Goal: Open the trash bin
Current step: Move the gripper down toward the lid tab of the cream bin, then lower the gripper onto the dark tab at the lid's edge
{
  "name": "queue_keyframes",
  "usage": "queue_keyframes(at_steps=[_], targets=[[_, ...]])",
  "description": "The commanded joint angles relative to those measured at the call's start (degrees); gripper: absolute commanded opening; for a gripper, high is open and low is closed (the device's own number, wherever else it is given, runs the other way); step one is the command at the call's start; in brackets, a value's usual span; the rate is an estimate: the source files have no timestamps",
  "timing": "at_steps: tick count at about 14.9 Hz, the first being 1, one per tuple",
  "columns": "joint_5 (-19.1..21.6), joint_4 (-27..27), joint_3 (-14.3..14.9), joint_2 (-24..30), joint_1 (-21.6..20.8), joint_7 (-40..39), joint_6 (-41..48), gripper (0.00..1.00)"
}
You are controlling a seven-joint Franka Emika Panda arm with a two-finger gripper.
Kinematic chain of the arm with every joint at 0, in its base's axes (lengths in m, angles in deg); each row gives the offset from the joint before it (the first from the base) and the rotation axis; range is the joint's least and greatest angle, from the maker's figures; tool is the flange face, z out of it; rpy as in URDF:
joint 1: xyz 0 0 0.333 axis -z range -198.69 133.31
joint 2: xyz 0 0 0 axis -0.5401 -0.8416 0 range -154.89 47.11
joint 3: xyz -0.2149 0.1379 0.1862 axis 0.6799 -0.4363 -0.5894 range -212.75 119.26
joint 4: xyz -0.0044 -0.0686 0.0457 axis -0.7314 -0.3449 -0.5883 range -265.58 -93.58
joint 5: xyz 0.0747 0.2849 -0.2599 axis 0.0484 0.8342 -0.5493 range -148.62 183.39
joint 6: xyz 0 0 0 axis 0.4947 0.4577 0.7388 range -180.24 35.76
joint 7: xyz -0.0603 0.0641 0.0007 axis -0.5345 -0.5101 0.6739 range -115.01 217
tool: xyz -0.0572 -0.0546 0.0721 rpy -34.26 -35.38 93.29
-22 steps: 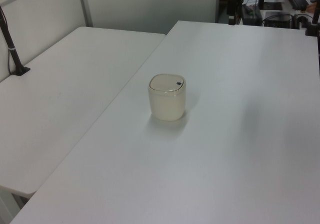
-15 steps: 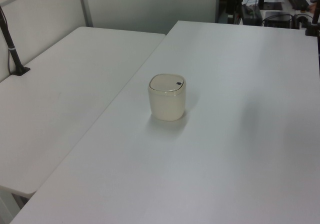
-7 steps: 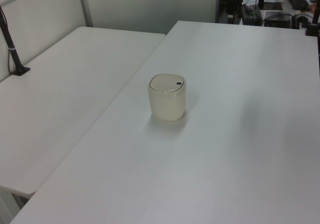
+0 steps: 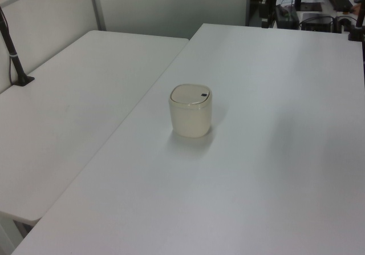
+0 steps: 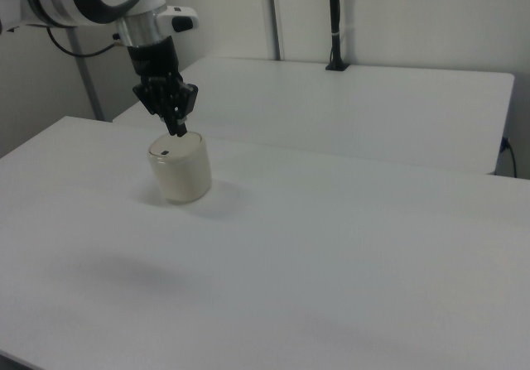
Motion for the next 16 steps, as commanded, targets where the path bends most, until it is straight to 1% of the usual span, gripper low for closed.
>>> queue_keyframes(at_steps=[1,3,4,7,8,12,14,16], targets=[[1.08,-0.89,-0.53,-1.14,-0.30,-0.68,-2.93,0.00],[1.26,-0.81,-0.79,-2.63,-0.91,-0.51,-5.74,0.00],[1.61,-0.63,-0.79,-3.68,-2.05,-0.16,-7.49,0.00],[3.72,-0.45,-0.79,-6.41,-3.64,0.20,-13.56,0.00],[4.07,-0.45,-0.79,-7.46,-4.86,0.11,-15.58,0.00],[4.25,-0.45,-0.70,-11.85,-9.61,1.59,-24.28,0.00],[4.51,-0.45,-0.70,-13.96,-11.02,4.05,-29.37,0.00],[4.86,-0.54,-0.79,-15.55,-11.46,4.24,-34.21,0.00]])
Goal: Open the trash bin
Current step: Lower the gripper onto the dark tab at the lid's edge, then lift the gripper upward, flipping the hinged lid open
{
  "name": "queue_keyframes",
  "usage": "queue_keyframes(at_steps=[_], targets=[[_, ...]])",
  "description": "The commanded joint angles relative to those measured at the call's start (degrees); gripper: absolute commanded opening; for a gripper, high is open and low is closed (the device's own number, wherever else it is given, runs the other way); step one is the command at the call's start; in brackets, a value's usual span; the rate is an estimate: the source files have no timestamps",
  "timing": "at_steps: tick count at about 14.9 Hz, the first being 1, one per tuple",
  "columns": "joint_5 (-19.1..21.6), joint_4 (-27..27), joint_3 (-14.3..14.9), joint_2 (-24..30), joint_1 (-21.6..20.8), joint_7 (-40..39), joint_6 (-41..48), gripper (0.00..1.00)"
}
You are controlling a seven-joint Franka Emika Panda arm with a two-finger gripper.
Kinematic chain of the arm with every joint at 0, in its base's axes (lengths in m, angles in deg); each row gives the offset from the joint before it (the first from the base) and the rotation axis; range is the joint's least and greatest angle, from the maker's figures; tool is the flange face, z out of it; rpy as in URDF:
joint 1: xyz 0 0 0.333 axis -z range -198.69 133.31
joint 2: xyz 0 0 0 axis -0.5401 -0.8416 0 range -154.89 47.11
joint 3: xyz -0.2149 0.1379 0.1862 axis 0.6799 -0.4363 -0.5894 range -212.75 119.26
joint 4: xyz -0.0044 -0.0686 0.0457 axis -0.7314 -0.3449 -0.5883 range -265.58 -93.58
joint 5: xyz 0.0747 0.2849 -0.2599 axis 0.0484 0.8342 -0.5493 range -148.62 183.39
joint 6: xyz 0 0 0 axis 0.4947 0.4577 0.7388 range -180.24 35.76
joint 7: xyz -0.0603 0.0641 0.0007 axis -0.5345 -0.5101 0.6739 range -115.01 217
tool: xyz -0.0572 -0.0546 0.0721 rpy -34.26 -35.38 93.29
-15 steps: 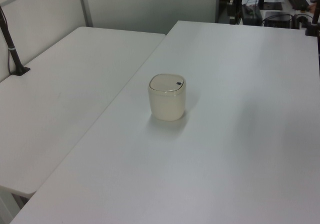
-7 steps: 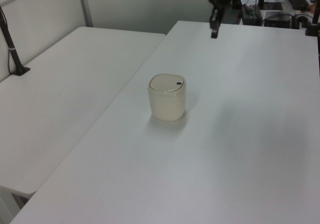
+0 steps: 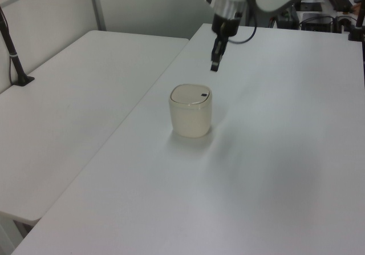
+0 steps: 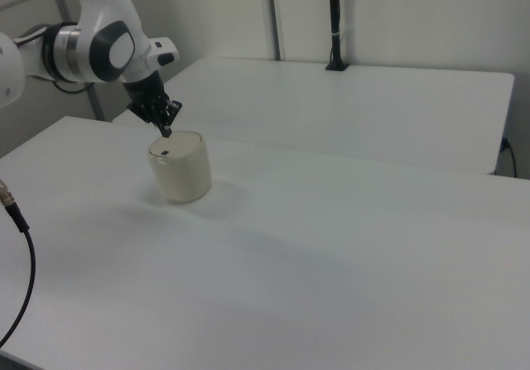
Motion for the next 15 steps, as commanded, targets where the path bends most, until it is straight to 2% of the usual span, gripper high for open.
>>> queue_keyframes(at_steps=[1,4,11,13,15], targets=[[2.08,-0.10,0.55,-2.80,-1.70,1.21,-8.12,0.00],[2.79,-0.36,0.64,-5.88,-2.14,1.21,-10.77,0.00],[2.27,-1.41,0.64,-7.91,-3.20,1.04,-10.25,0.00],[2.35,-0.98,0.73,-7.47,-2.93,1.04,-9.90,0.00],[2.70,-0.63,1.16,-4.24,-2.58,1.04,-6.93,0.00]])
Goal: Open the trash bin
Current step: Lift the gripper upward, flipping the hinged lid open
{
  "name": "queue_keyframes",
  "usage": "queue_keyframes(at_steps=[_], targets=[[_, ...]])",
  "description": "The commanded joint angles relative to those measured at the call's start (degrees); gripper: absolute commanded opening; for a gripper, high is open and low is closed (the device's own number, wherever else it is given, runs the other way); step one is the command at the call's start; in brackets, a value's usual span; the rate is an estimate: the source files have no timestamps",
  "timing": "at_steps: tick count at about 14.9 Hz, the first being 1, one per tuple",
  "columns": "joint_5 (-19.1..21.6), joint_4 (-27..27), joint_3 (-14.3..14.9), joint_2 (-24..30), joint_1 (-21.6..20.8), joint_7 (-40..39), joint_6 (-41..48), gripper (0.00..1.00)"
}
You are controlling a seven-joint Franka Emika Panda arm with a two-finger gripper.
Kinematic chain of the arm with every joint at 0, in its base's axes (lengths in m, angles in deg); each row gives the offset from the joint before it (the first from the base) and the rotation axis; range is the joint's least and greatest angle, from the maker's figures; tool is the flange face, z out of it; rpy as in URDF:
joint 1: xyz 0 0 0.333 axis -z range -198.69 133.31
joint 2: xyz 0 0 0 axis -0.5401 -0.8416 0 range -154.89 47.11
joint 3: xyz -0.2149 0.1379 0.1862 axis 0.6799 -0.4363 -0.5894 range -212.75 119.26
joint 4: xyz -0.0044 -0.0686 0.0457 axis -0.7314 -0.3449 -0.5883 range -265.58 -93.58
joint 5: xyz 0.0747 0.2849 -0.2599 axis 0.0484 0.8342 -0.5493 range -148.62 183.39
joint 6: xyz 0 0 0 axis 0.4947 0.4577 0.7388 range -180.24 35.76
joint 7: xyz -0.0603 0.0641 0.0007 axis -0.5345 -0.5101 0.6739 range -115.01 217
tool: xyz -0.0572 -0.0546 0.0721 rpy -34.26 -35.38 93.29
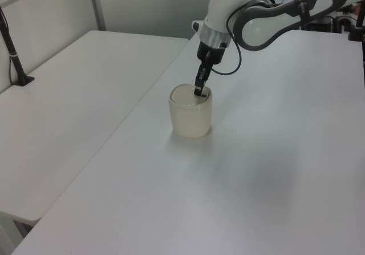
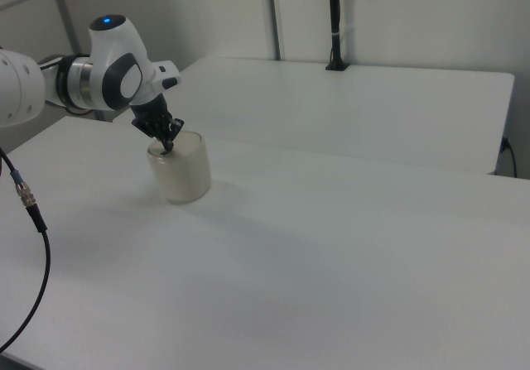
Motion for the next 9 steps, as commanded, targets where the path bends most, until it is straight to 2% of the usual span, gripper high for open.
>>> queue_keyframes(at_steps=[1,7,9], targets=[[1.03,-0.32,1.38,4.31,-0.51,0.53,5.28,0.00],[-0.02,-0.41,1.64,12.84,4.23,0.44,21.54,0.00],[-2.03,-0.67,1.73,15.47,5.82,0.35,26.73,0.00]])
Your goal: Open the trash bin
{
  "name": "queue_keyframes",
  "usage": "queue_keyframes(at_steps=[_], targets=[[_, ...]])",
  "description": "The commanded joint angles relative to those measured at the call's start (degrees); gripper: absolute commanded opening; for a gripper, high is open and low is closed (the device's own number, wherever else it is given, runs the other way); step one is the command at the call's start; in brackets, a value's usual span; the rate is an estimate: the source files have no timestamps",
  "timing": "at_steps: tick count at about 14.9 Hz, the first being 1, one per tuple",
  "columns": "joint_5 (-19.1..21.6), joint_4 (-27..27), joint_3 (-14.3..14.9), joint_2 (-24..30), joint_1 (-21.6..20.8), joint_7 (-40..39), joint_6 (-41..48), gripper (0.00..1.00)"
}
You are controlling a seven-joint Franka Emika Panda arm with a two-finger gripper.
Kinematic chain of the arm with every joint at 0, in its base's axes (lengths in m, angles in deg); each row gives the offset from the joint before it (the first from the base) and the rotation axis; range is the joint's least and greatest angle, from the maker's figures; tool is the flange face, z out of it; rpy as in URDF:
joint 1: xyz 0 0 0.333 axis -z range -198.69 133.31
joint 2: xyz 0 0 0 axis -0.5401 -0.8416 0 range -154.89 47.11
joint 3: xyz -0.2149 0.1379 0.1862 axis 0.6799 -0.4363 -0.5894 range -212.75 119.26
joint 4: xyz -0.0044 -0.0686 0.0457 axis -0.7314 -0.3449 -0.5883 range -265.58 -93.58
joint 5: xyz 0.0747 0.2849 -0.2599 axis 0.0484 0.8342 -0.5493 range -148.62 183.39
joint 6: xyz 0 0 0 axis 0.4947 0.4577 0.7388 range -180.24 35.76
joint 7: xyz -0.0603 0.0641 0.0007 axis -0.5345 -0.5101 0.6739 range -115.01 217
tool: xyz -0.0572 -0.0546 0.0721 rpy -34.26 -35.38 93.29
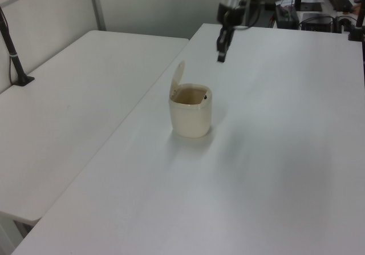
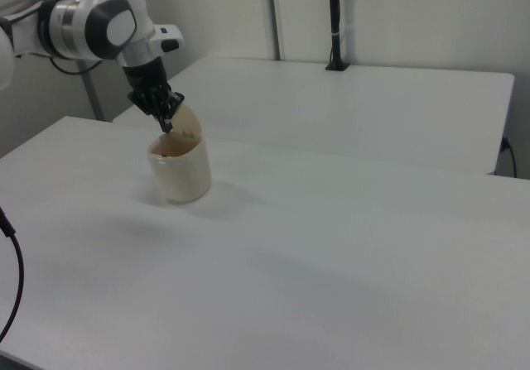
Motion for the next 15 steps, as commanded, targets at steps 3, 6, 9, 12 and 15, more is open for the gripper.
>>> queue_keyframes(at_steps=[3,6,9,12,15], targets=[[-3.43,-2.55,0.15,8.22,4.79,-0.09,11.84,0.00],[-3.43,-4.39,0.15,12.09,7.09,-0.35,14.30,0.03],[-3.61,-4.31,0.24,12.53,7.27,-0.35,17.03,0.23],[-4.13,-4.31,0.24,12.53,7.35,-1.05,17.47,0.81],[-6.33,-4.39,0.06,12.45,7.18,-1.23,17.56,1.00]])
